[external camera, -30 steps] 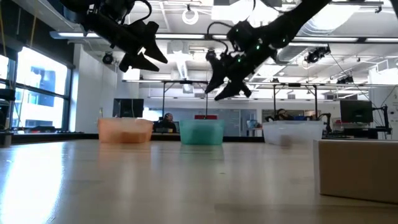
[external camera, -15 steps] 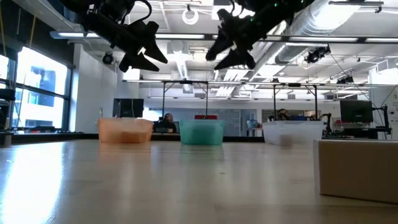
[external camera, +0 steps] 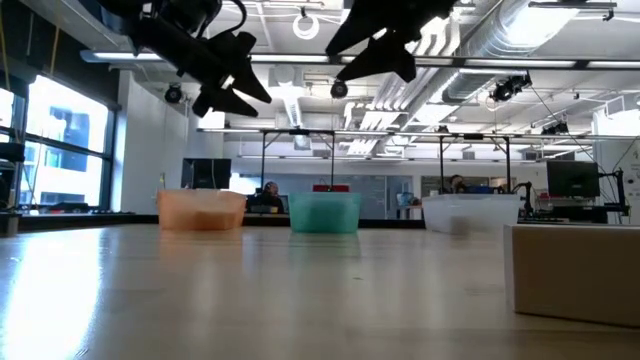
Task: Sort & place blocks by color
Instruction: Put the brown block into the white bin
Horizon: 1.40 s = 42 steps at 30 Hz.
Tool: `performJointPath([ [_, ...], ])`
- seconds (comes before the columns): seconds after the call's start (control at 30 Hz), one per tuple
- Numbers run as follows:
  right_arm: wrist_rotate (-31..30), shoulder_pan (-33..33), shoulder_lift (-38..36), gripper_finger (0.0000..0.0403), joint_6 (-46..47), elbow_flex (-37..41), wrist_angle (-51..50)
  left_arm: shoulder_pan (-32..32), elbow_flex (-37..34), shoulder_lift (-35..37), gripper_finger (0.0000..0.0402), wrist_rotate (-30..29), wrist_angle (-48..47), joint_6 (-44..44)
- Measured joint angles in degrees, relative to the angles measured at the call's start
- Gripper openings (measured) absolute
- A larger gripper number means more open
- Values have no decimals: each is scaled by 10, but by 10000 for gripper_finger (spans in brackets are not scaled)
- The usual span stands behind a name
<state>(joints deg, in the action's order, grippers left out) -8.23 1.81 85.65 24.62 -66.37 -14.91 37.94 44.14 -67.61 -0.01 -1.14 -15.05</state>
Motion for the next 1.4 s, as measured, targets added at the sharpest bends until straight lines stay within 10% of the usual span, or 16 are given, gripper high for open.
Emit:
performJointPath([
  [1.4, -79, 330, 37, 206, 294, 0, -79, -413, 0, 0, 229, -91, -86, -308],
])
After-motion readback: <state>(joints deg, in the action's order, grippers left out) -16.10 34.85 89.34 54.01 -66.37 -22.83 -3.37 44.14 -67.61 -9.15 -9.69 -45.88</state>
